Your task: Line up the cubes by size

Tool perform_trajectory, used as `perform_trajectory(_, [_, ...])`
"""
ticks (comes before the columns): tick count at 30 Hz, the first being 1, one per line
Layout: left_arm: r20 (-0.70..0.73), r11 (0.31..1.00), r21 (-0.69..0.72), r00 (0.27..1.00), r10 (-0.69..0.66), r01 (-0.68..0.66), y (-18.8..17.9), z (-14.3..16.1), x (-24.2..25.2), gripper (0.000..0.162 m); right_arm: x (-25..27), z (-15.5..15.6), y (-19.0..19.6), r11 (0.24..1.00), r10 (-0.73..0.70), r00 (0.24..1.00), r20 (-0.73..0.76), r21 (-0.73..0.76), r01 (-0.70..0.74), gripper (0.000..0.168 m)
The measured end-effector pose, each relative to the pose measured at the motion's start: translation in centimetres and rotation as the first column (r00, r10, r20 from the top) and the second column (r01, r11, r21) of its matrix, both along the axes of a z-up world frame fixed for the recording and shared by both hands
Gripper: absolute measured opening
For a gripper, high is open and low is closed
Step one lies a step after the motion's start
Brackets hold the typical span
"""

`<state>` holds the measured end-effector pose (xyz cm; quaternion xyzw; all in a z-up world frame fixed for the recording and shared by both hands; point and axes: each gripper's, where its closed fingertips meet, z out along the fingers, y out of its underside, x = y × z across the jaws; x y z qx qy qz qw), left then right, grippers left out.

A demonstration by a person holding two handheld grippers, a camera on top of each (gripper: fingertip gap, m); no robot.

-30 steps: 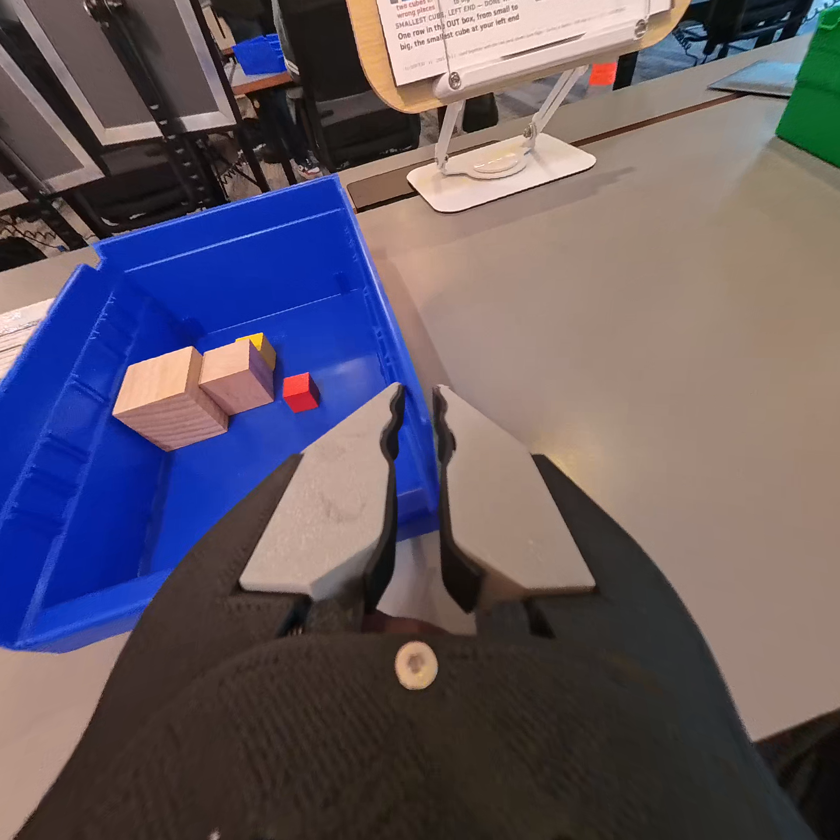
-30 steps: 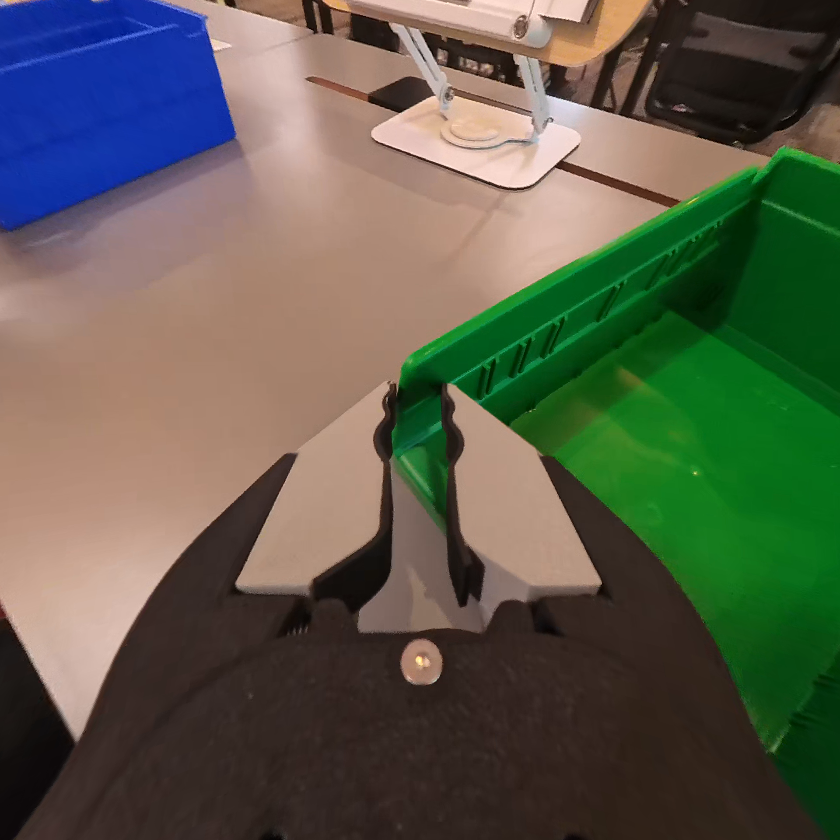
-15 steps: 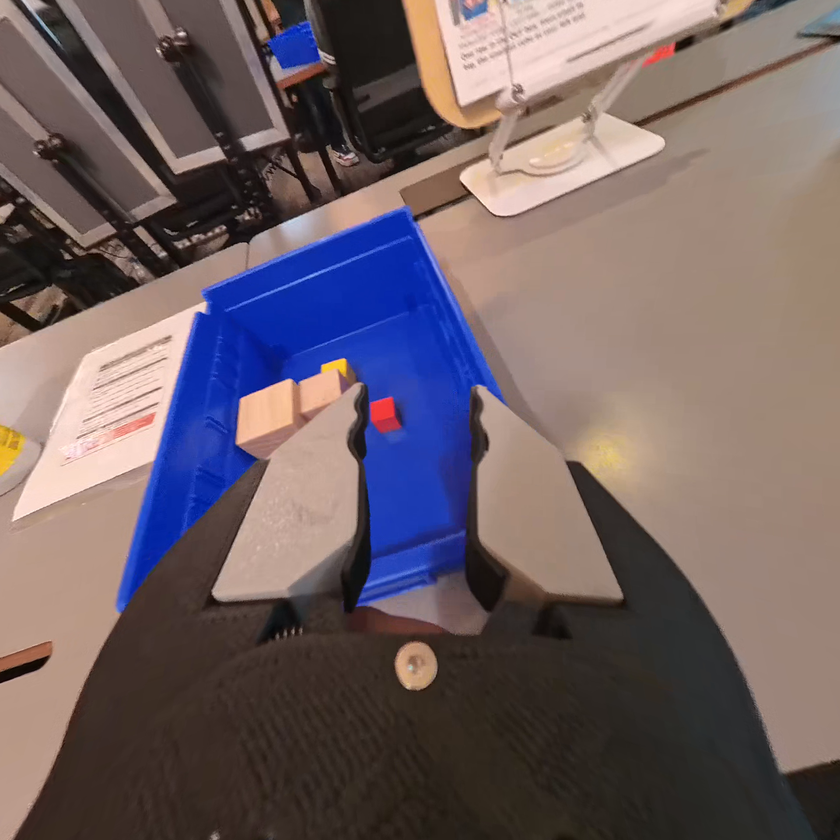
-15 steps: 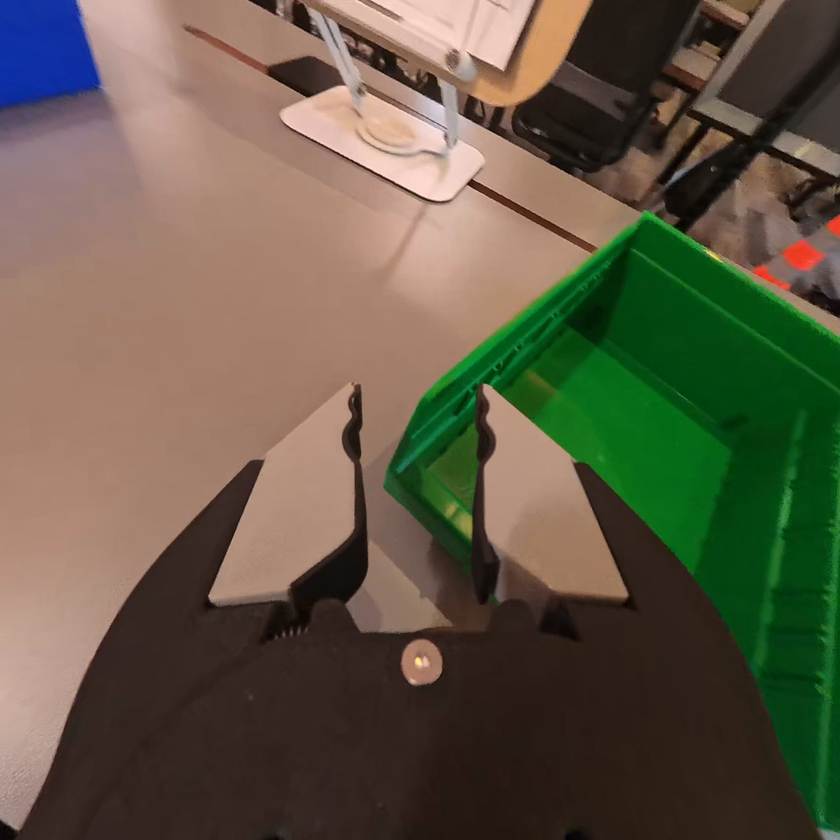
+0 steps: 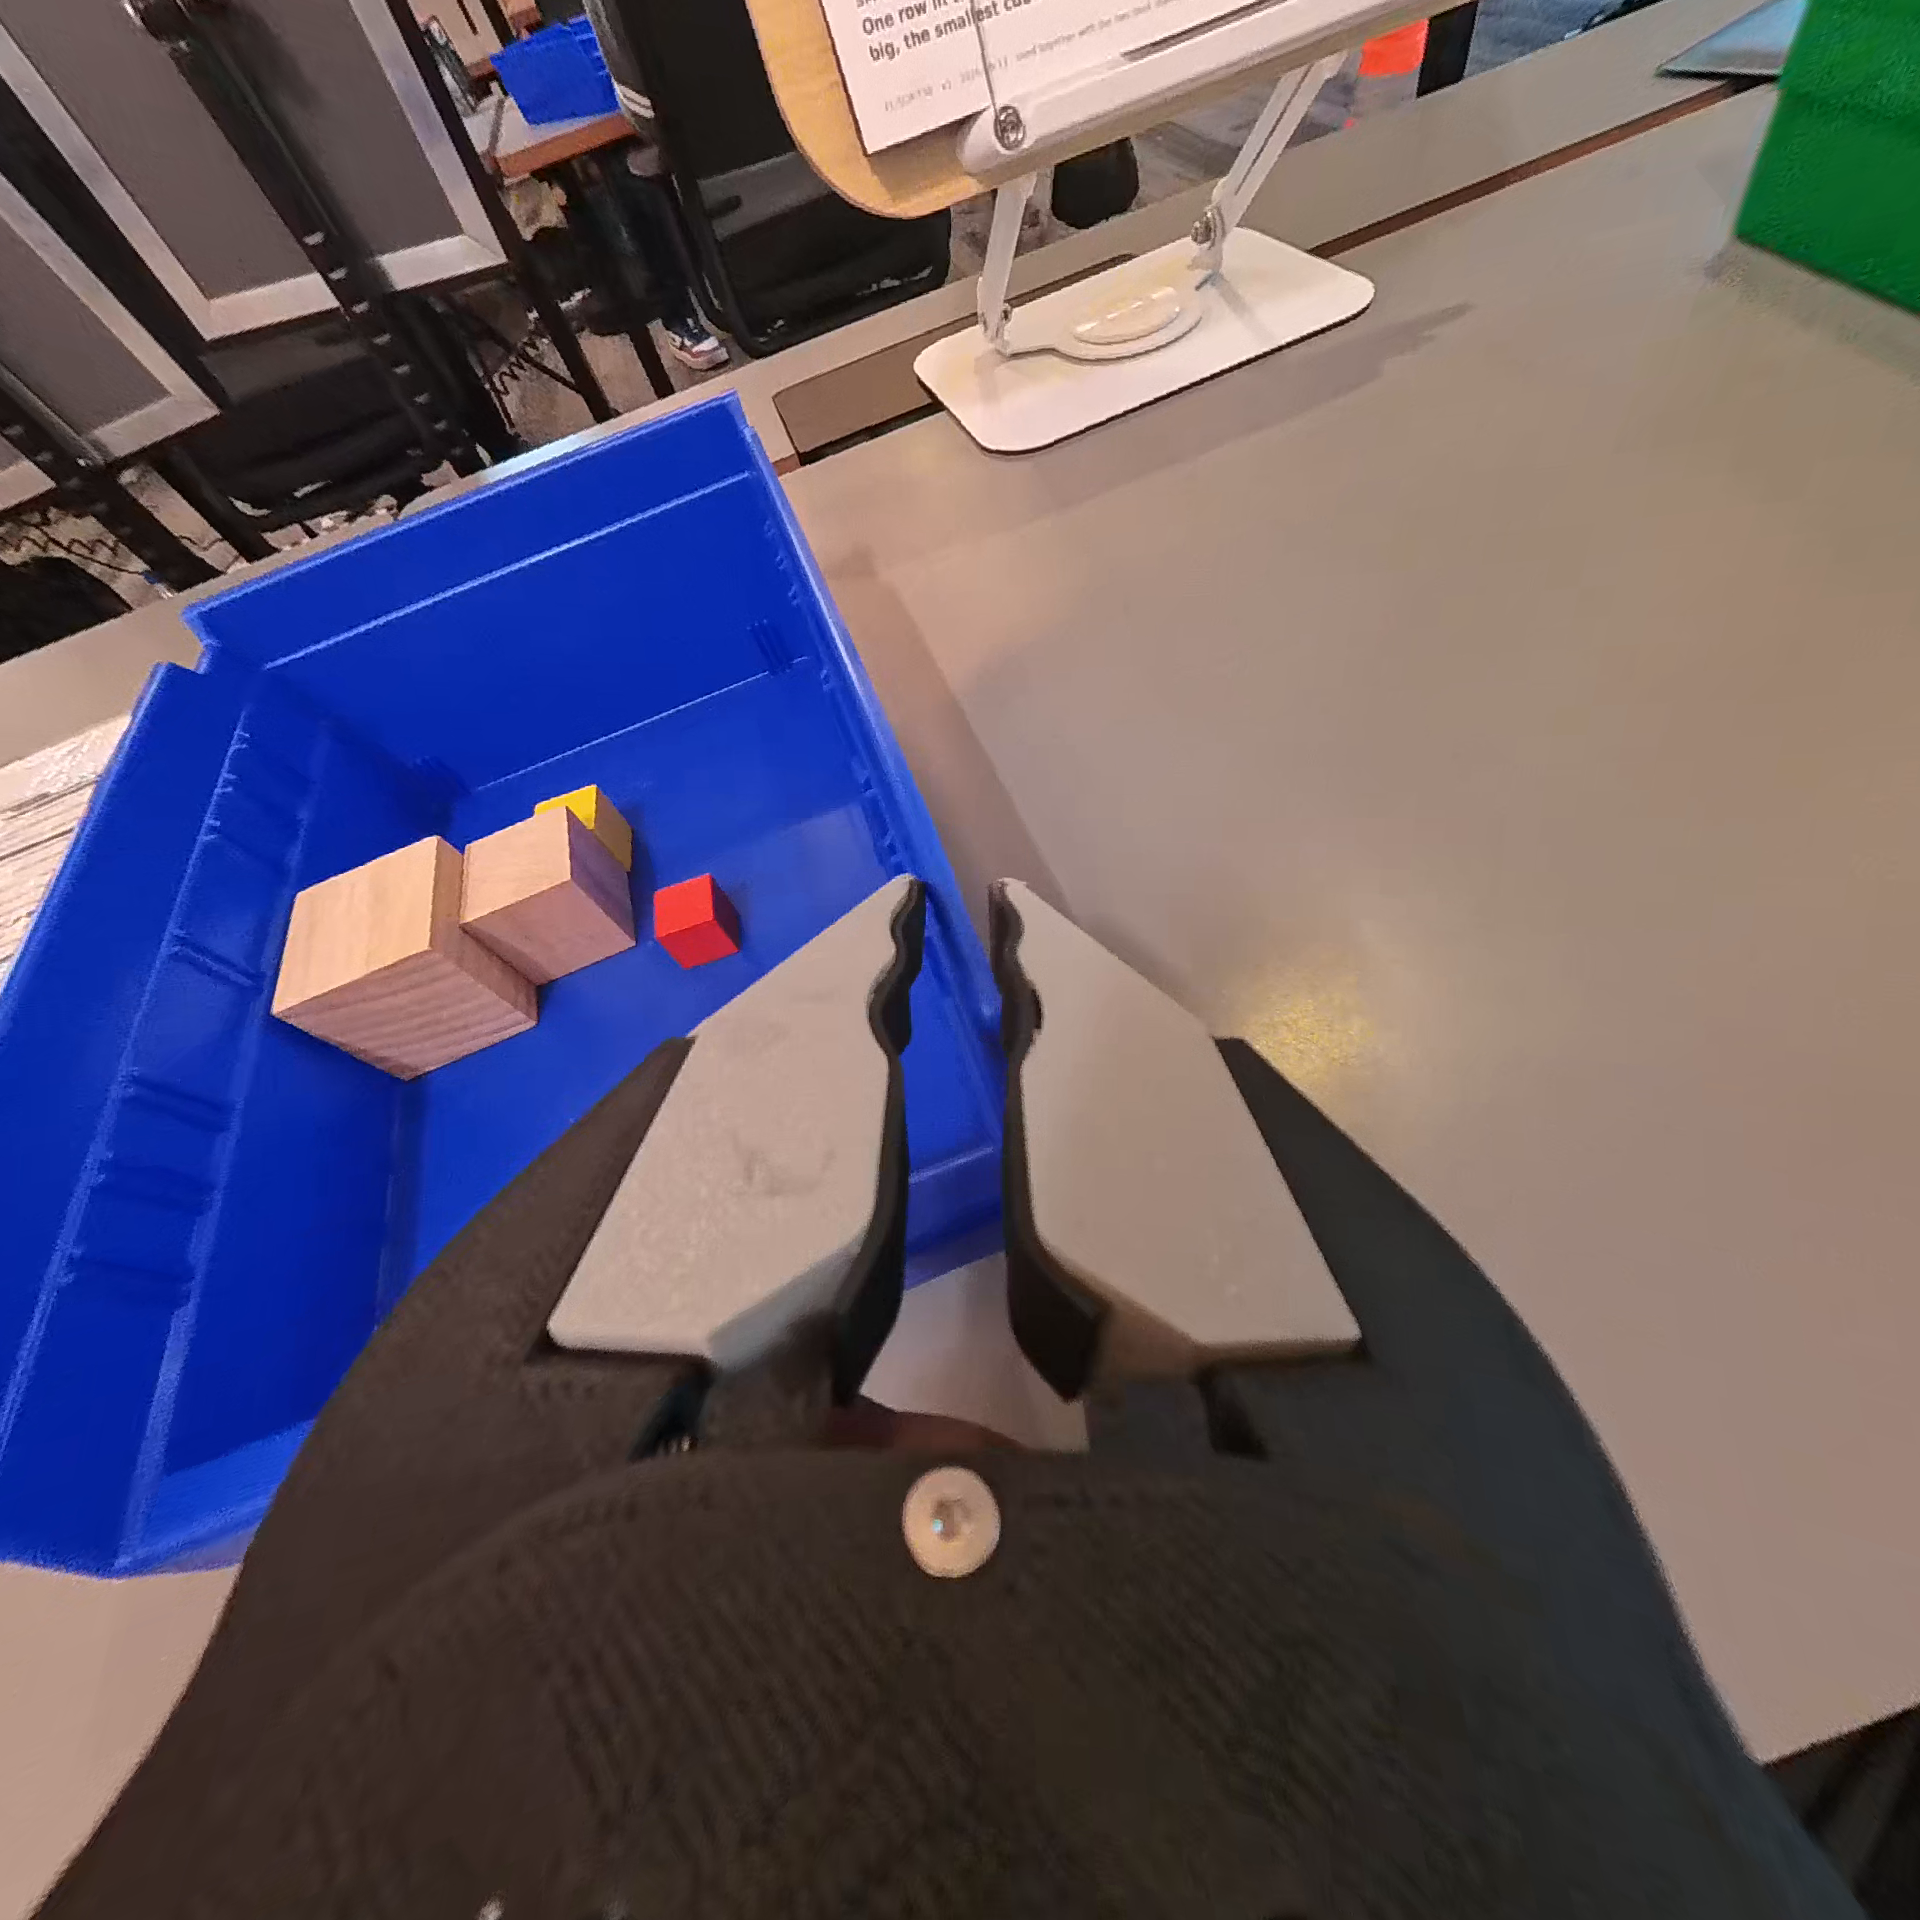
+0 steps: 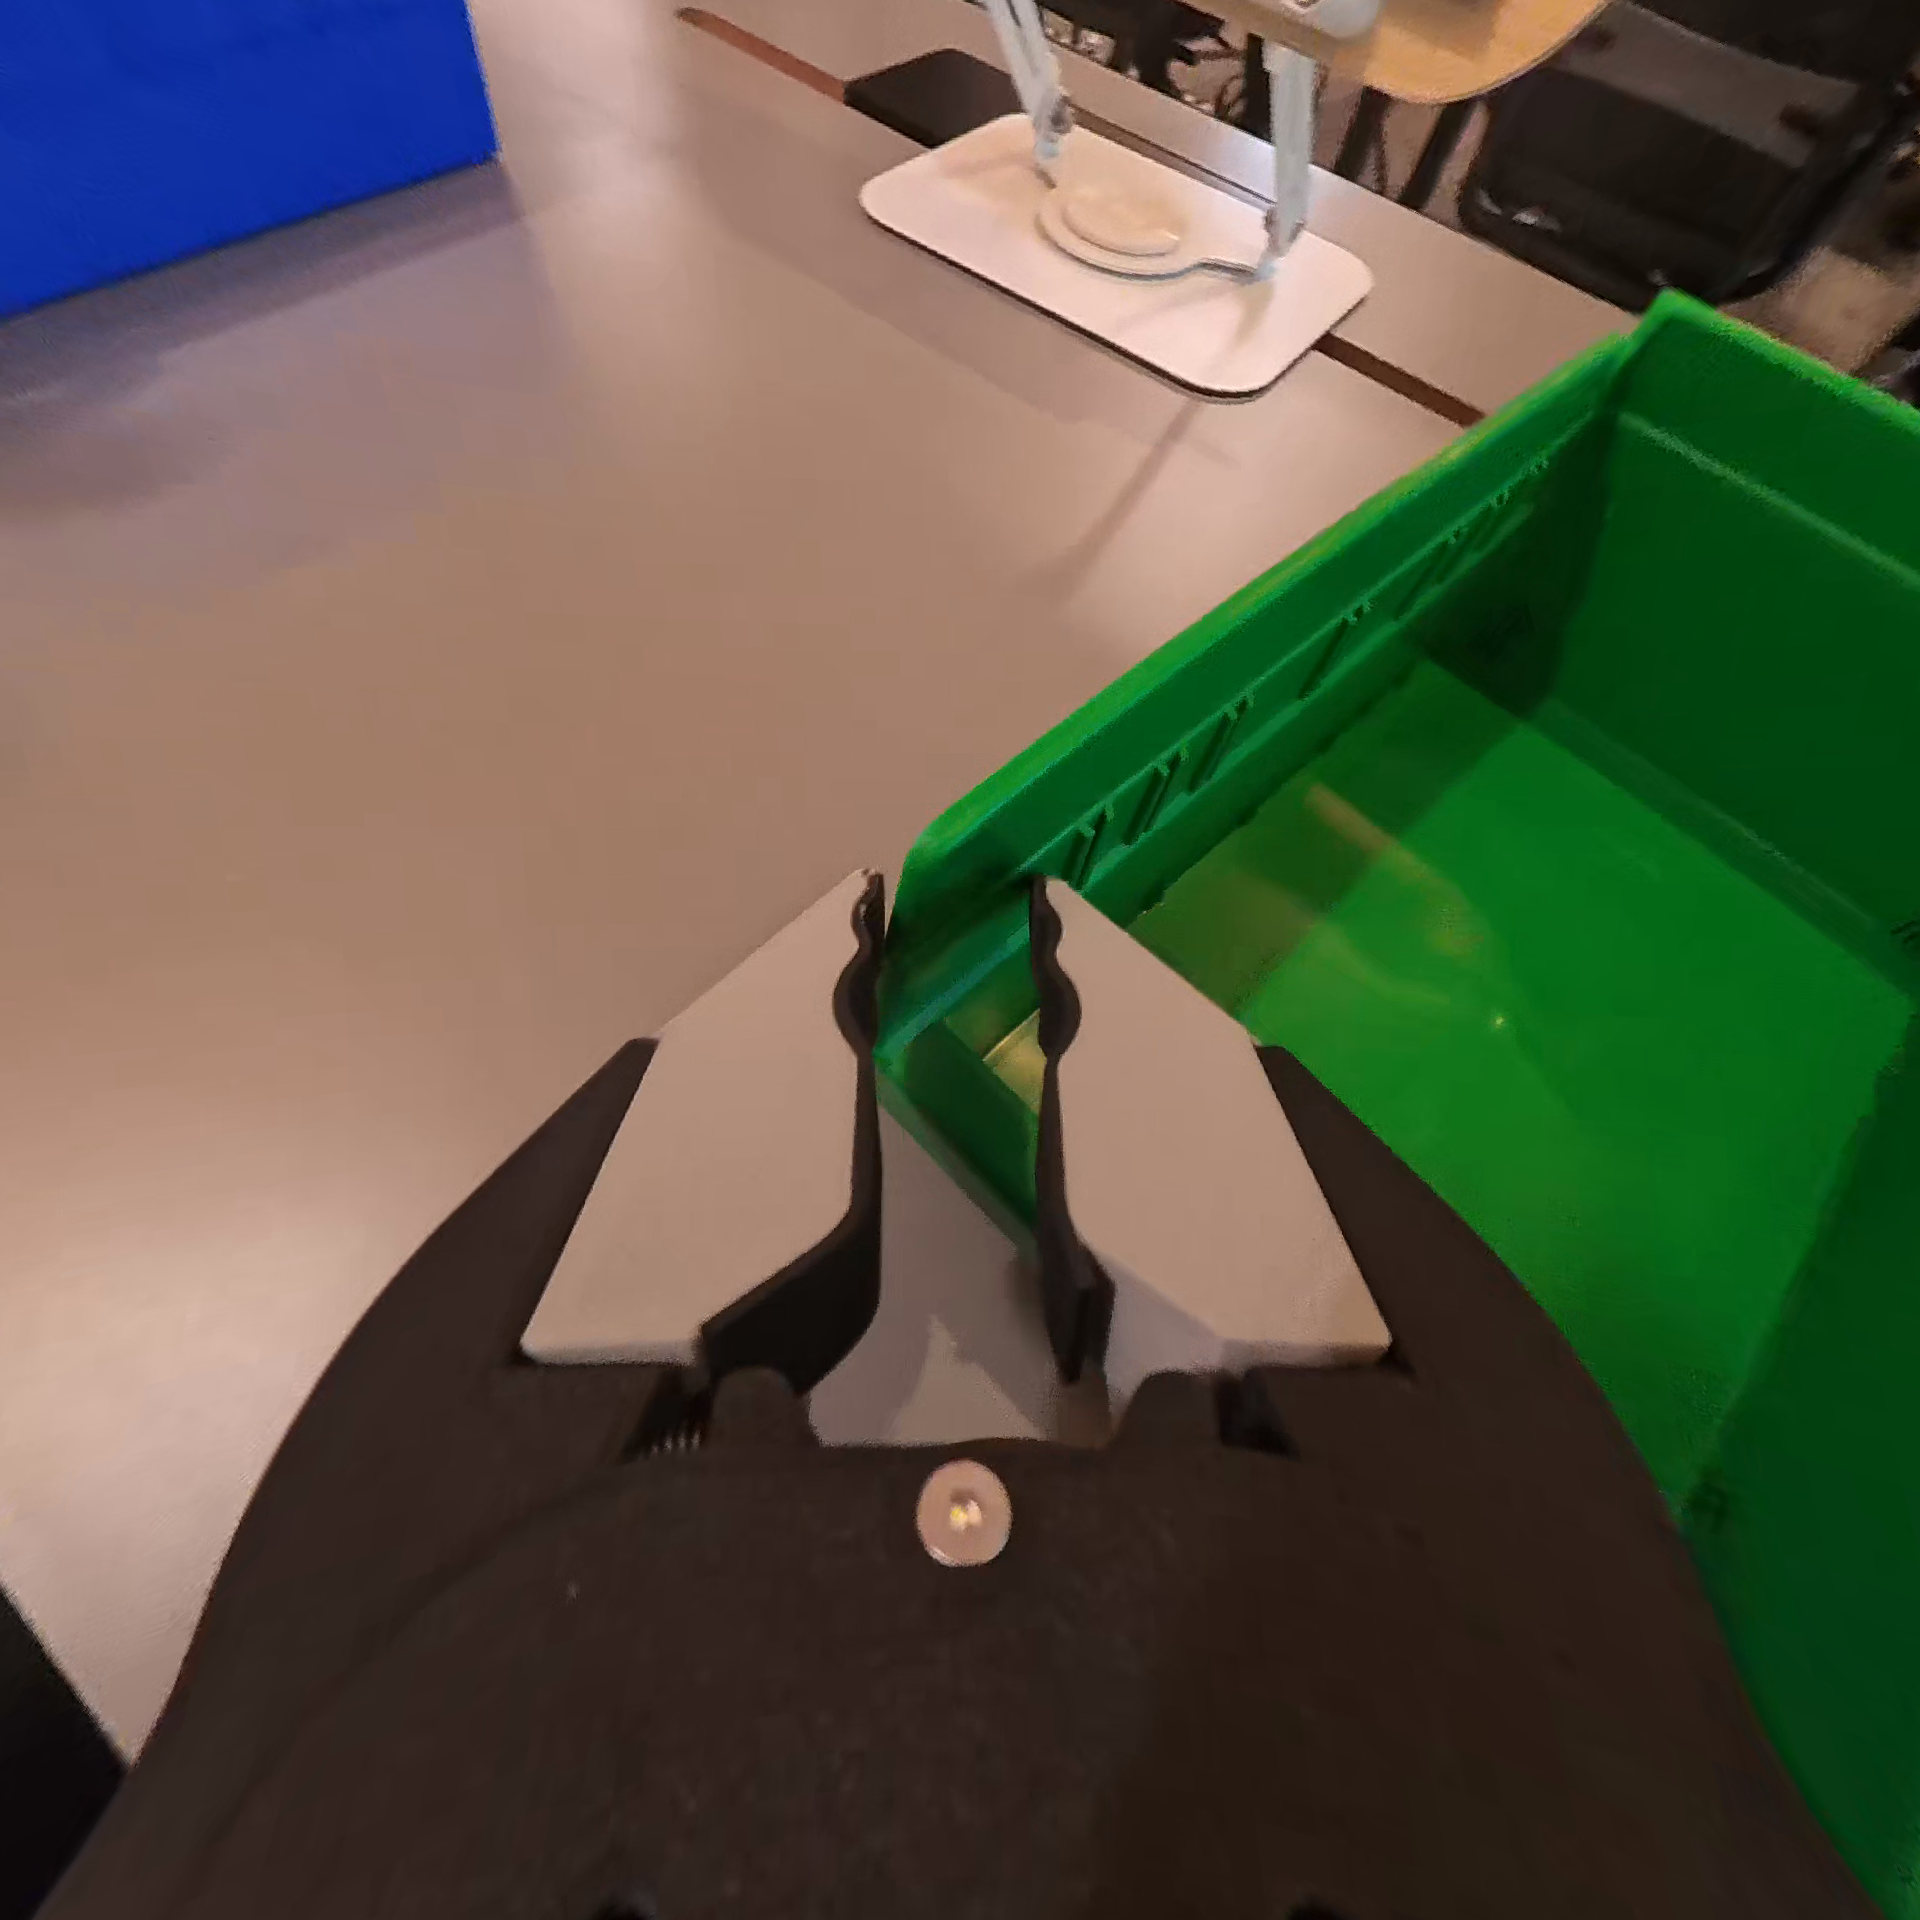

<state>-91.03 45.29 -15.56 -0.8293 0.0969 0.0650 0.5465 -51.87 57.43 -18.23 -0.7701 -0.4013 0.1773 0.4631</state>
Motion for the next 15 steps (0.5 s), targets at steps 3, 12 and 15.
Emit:
perform_trajectory(3, [0.008, 1.000, 0.002, 1.000, -0.004, 0.004, -0.2, 0.0, 0.2, 0.010, 0.2, 0.0, -0.4, 0.997, 0.035, 0.997, -0.069, -0.066, -0.040, 0.024])
perform_trajectory(12, [0.072, 0.996, 0.084, 0.997, 0.014, -0.020, -1.4, 1.8, -0.7, 0.031, 0.3, 2.2, -0.5, 0.999, -0.024, 0.993, -0.113, 0.028, 0.028, 0.027])
perform_trajectory(15, [0.097, 0.988, 0.131, 0.993, 0.071, -0.083, -2.5, 4.2, -3.7, 0.032, -0.2, 5.4, -1.7, 0.992, 0.000, 0.985, -0.173, 0.123, 0.021, 0.031])
